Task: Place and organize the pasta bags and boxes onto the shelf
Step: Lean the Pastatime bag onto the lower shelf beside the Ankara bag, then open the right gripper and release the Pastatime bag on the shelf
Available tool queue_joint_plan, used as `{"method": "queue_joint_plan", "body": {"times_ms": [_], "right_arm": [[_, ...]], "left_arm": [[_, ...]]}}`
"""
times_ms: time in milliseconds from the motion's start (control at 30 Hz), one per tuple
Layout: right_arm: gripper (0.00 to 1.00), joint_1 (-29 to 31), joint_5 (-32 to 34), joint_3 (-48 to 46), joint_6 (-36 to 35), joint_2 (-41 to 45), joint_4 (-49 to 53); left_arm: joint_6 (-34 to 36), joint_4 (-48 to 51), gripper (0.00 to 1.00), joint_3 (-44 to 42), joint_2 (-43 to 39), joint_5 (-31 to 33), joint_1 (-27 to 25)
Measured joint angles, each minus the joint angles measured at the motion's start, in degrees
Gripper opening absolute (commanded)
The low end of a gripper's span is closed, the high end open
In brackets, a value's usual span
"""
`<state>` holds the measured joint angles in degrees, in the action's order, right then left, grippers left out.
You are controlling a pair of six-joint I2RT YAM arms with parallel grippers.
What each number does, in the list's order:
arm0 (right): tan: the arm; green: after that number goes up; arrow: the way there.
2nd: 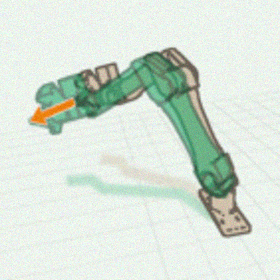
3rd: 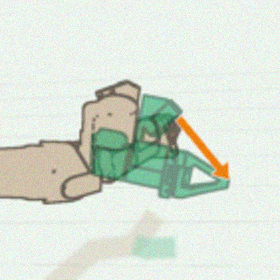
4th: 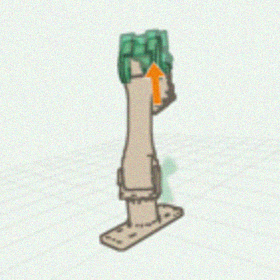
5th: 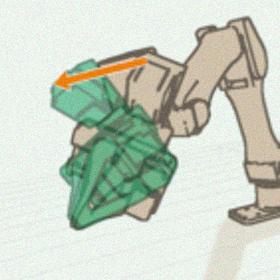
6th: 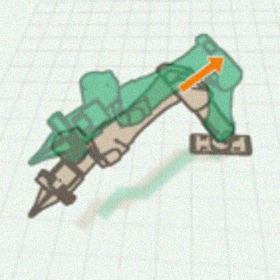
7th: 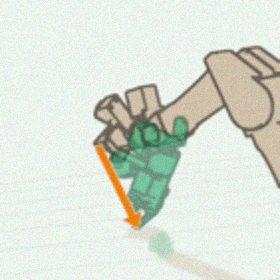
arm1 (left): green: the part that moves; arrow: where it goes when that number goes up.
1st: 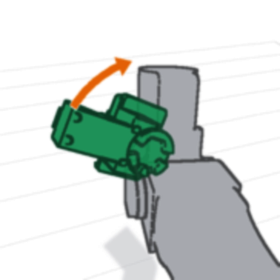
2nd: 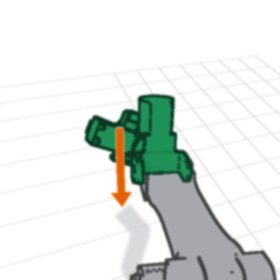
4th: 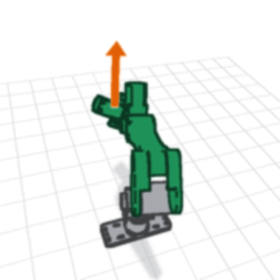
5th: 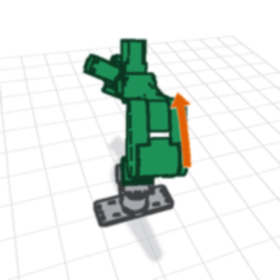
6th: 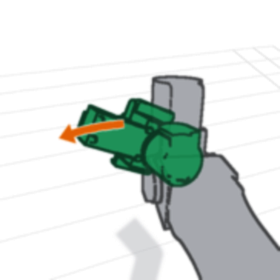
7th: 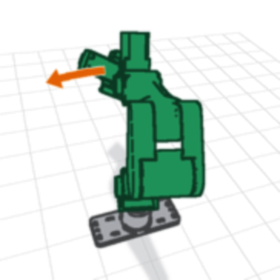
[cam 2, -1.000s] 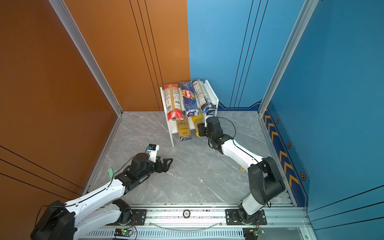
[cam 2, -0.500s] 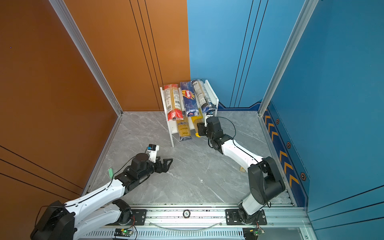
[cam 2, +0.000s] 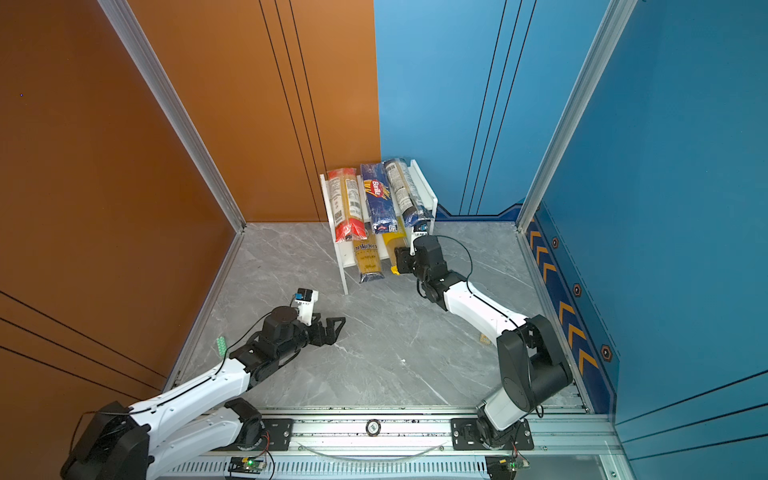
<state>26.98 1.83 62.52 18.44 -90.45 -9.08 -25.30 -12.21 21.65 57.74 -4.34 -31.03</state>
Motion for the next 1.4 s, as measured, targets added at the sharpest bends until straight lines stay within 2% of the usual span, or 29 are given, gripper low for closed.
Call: {"method": "queue_joint_plan", "body": {"times_ms": [733,1100,1400], "right_arm": [[0.51,0.00,-0.02,-5.35,-0.24,7.61,-0.24],[0.51,-0.31,-0.31,-8.22,-3.85,14.73,6.62],[0.51,-2.97,-0.74,-12.20,-6.84,22.03,11.96]], "left_arm": [[0.00,-0.02,0.98,0.00,0.00,0.00,0.00],[0.92,1.92,0.98,0.24,-1.88,0.02,0.00],[2.43,3.80,0.98,1.55,-1.92,0.20,0.02]]}}
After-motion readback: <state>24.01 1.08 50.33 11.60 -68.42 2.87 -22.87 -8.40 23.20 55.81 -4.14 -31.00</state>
